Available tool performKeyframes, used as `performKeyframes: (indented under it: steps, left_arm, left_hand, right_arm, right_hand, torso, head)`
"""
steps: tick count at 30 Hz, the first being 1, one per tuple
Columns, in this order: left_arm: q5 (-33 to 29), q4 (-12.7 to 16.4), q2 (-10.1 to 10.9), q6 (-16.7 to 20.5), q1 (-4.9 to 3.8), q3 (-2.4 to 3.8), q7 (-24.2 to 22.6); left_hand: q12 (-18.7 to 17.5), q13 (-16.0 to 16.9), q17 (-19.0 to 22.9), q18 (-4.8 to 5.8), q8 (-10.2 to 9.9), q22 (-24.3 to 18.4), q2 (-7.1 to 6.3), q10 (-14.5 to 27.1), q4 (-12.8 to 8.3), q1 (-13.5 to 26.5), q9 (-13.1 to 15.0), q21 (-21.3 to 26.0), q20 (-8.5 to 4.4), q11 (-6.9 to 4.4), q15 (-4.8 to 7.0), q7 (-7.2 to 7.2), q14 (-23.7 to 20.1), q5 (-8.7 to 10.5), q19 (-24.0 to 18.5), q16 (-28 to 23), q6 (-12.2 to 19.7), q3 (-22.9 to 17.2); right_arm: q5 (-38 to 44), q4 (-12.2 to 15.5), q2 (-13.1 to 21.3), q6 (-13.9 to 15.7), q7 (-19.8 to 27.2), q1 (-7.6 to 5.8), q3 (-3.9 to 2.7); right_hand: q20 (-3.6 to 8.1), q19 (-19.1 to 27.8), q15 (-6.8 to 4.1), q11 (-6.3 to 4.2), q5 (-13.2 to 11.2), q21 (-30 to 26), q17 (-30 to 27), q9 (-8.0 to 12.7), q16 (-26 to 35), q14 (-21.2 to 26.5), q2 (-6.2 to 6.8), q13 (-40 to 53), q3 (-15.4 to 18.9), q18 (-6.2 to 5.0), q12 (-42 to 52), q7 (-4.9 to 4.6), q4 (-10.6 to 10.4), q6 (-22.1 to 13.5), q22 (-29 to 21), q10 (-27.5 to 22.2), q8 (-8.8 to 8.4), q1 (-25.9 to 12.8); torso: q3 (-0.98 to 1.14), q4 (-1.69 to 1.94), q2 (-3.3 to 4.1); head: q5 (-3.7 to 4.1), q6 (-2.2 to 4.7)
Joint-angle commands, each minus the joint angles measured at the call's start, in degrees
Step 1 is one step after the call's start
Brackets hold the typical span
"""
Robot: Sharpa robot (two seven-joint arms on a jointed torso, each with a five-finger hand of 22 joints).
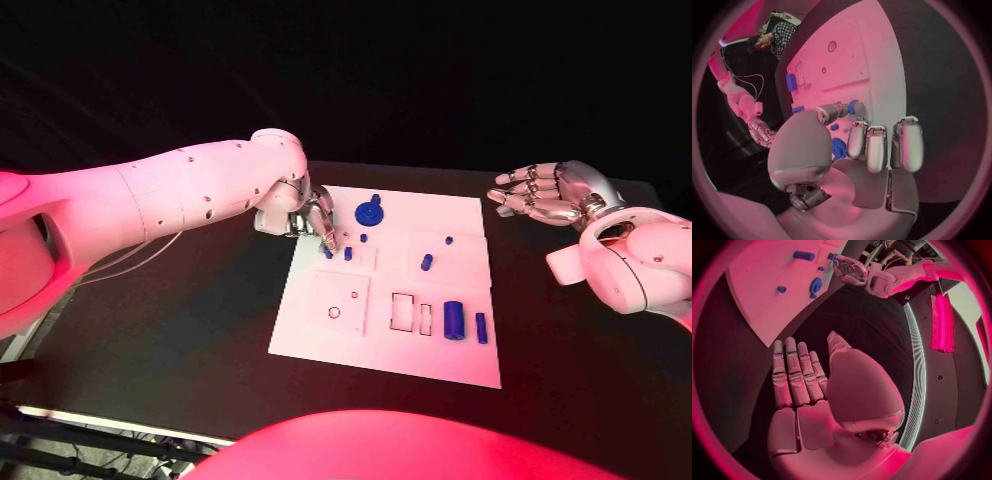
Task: Assemble the parts on the task board
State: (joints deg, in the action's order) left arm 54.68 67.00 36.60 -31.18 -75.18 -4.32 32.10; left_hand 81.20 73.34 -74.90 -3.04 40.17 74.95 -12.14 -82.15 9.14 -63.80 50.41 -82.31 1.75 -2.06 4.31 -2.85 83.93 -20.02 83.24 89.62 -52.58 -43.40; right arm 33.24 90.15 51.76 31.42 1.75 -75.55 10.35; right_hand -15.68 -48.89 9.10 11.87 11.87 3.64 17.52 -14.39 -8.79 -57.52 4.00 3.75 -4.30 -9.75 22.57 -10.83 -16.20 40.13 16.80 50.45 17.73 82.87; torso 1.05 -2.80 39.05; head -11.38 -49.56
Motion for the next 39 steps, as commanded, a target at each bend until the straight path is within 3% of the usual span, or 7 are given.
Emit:
performKeyframes:
  steps: [1, 9, 27, 39]
  left_arm:
    - [0.6, 0.1, -0.2, 0.3, 0.5, -0.28, 0.6]
    - [0.9, 0.0, -0.2, 0.3, 0.54, -0.29, 1.1]
    - [0.7, 0.5, 0.0, 0.0, 0.6, -0.31, 1.6]
    - [0.3, 0.6, 0.1, -0.4, 0.66, -0.31, 1.7]
  left_hand:
    - [0.4, 0.2, -15.1, 0.06, 0.4, 1.9, 0.63, -0.4, -5.9, -0.1, -0.2, -0.4, -0.03, 0.02, 0.44, 0.99, 6.1, -1.06, 0.2, 0.4, -1.3, -5.9]
    - [1.3, 2.1, -15.1, 0.24, 0.6, 2.7, 1.28, -1.5, -6.0, 0.4, -0.4, -0.8, -0.14, -0.16, 0.53, 1.25, 6.1, -1.85, 0.7, 0.4, -2.3, -5.9]
    - [1.9, 3.6, -15.1, 0.35, 0.1, 3.2, 2.5, -2.3, -5.2, 2.4, -1.1, -1.1, -0.28, -0.37, 0.66, 1.58, 6.1, -1.62, 0.9, 0.4, -3.6, -5.1]
    - [1.4, 3.4, -15.1, 0.28, -0.9, 2.9, 1.34, -2.2, -3.2, 5.6, -1.9, -0.8, -0.48, -0.62, 0.87, 1.94, 6.1, -1.01, 0.7, 0.4, -4.2, 0.3]
  right_arm:
    - [0.3, 0.1, 0.0, -0.7, 0.5, 0.03, -0.01]
    - [0.3, 0.0, 0.0, -0.7, 0.5, 0.03, -0.01]
    - [0.3, 0.0, 0.0, -0.7, 0.5, 0.03, -0.01]
    - [0.3, 0.0, 0.0, -0.8, 0.5, 0.03, -0.01]
  right_hand:
    - [-0.03, 0.4, -0.01, -0.07, -0.2, 0.0, -0.1, 0.1, 0.3, -0.3, -0.48, -0.1, 0.2, -0.73, 0.3, -4.81, 0.1, -0.3, -0.1, -0.4, 0.21, -0.1]
    - [-0.03, 0.4, -0.01, -0.07, -0.2, 0.0, -0.1, 0.1, 0.3, -0.3, -0.48, -0.1, 0.2, -0.73, 0.3, -4.81, 0.1, -0.3, -0.1, -0.4, 0.21, -0.1]
    - [-0.08, 0.4, 0.03, -0.02, -0.2, 0.1, -0.4, 0.2, 0.6, -0.3, -0.45, -0.1, 0.2, -0.74, 0.3, -4.85, 0.2, -0.4, -0.8, -0.5, 0.3, -0.1]
    - [-0.08, 0.4, 0.03, -0.02, -0.2, 0.1, -0.4, 0.2, 0.6, -0.3, -0.45, -0.1, 0.2, -0.74, 0.3, -4.85, 0.2, -0.4, -0.8, -0.5, 0.3, -0.1]
  torso:
    - [0.04, 0.0, -0.01]
    - [0.02, 0.0, 0.02]
    - [0.04, -0.01, -0.01]
    - [0.02, -0.02, 0.0]
  head:
    - [-0.04, -0.03]
    - [-0.08, -0.04]
    - [-0.08, -0.16]
    - [-0.1, -0.15]
